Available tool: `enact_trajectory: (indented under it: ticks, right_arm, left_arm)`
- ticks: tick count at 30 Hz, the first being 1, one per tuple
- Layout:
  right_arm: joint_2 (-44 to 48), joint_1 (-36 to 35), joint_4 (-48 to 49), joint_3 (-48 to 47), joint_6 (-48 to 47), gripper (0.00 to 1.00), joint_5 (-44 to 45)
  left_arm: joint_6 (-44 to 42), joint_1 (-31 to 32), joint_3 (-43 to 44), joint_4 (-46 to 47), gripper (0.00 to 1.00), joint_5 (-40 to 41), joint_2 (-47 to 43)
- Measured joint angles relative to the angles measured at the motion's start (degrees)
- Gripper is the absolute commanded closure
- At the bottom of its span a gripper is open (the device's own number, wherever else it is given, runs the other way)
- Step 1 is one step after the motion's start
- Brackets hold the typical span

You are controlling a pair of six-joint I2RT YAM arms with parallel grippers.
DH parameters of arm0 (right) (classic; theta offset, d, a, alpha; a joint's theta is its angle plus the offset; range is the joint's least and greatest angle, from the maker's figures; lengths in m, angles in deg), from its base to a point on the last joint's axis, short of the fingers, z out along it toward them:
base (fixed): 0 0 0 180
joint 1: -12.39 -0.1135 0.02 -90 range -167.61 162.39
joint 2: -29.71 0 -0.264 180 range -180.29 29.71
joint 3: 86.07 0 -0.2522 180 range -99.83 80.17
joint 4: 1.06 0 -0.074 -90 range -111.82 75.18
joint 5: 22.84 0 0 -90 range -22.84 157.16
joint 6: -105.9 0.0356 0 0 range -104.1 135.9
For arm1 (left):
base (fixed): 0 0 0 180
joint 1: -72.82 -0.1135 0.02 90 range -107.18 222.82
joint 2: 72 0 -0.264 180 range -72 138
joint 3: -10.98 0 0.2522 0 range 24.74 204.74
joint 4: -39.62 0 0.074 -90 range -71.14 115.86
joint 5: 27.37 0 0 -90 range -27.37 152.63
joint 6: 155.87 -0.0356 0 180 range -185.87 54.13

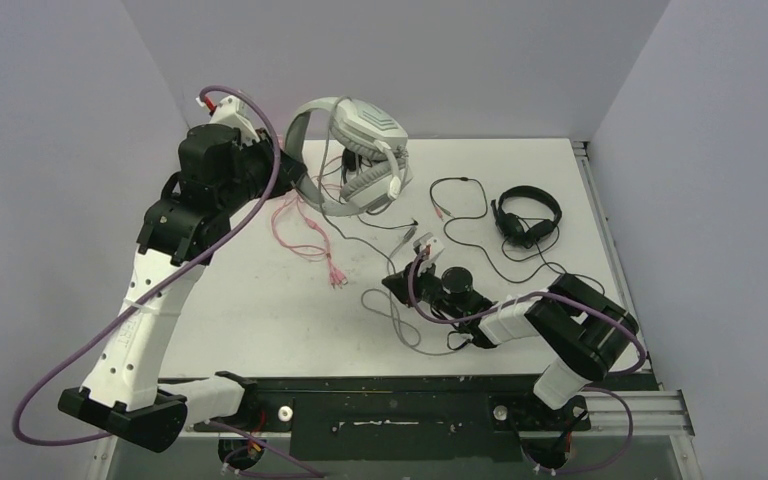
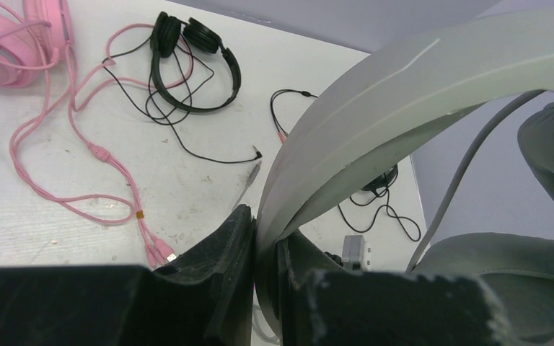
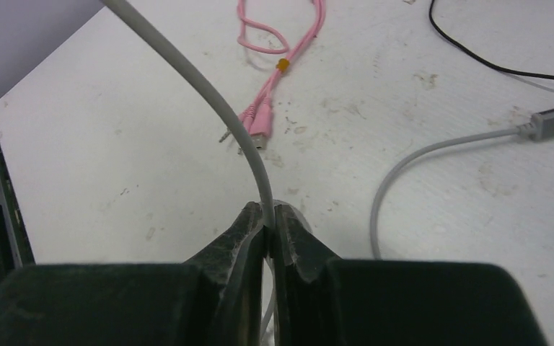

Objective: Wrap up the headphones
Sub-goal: Wrap the headphones cable around the headphones.

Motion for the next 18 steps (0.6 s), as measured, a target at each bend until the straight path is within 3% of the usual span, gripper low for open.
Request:
enact_trajectory:
  ticks: [6,13,18]
  right_arm:
    - [0.2,0.9,-0.5,2.3,-0.2,1.00,-0.2]
    - [0.3,-4.5,1.6,6.6,0.1,1.00,0.7]
    - [0.3,-6.5,2.9,6.9,0.4,1.00,1.4]
  left_arm:
    - [-1.7,-0.5,2.6,-0.8,1.00,4.2,0.4]
    - [-5.7,-1.7,9.1,-1.8,1.00,13.0,5.4]
    - [-5.4,-4.6,12.3,-1.9,1.00,11.3,10.2]
